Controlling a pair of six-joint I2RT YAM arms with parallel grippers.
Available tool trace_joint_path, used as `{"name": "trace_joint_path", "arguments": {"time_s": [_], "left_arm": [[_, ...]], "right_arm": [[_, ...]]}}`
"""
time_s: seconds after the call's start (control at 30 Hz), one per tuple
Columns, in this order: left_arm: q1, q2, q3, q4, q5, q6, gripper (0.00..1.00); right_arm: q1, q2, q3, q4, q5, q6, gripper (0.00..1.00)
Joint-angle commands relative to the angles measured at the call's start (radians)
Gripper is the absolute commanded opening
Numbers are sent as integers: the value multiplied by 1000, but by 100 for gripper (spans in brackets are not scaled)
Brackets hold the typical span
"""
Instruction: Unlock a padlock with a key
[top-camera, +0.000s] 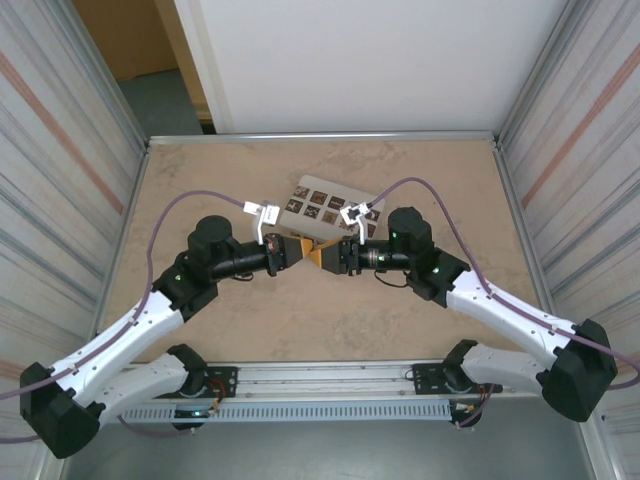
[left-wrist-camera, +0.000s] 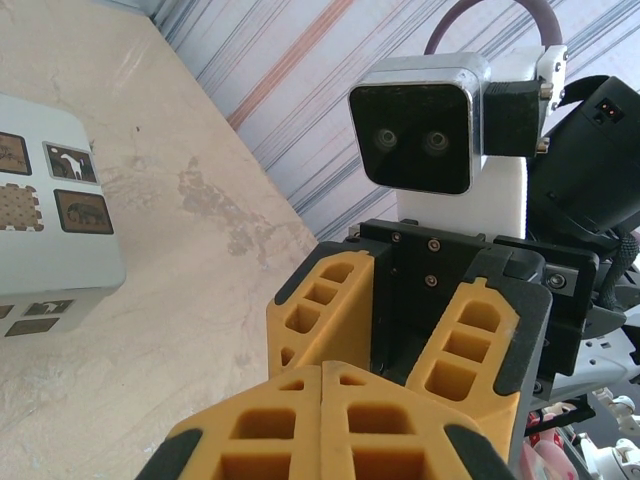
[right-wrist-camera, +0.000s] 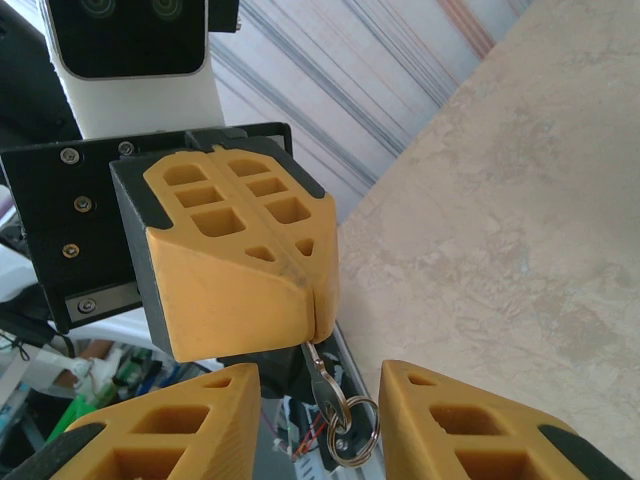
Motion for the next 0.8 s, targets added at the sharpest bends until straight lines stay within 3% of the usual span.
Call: {"name": "trace_joint_path", "arguments": {"time_s": [0.0,0.77], "left_arm": [[5,-9,-8,42,13,3,0],[4,-31,-26,49,-31,-6,0]], "right_arm": [[5,3,28,23,-14,-24,34],[7,0,2,4,-3,-10,17]]}}
